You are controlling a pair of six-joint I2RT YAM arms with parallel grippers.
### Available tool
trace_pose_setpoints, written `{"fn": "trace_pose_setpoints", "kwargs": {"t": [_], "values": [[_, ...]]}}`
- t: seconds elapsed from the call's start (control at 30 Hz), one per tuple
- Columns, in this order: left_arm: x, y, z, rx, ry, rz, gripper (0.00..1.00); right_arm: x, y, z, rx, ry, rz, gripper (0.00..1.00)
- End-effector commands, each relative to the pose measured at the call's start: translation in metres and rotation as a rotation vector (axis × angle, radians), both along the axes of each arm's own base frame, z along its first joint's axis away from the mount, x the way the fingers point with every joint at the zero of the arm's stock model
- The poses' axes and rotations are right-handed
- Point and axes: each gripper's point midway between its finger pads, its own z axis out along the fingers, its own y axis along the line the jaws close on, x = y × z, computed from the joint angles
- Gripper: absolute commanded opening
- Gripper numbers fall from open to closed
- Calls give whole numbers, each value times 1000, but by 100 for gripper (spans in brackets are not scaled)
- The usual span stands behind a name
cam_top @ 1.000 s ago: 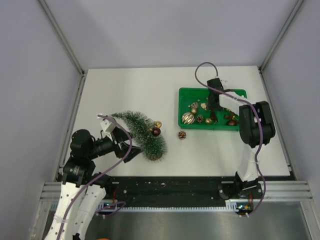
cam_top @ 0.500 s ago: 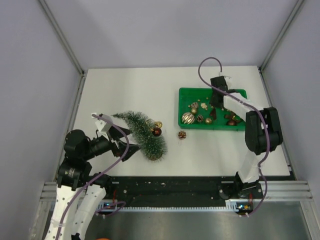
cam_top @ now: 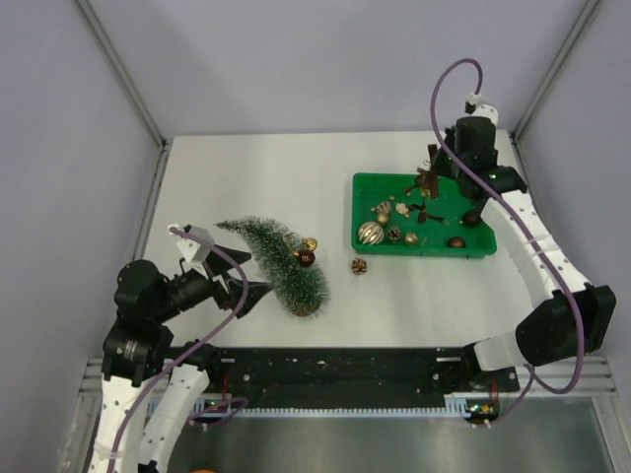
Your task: Decorate the small christmas tree
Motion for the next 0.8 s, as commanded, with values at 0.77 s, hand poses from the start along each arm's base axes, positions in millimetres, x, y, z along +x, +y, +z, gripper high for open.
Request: {"fn": "trace_pose_setpoints", "kwargs": {"t": [0.77], "values": [[-2, 48, 82, -11, -284, 325, 99, -166, 219, 293, 210, -469, 818, 0]]}}
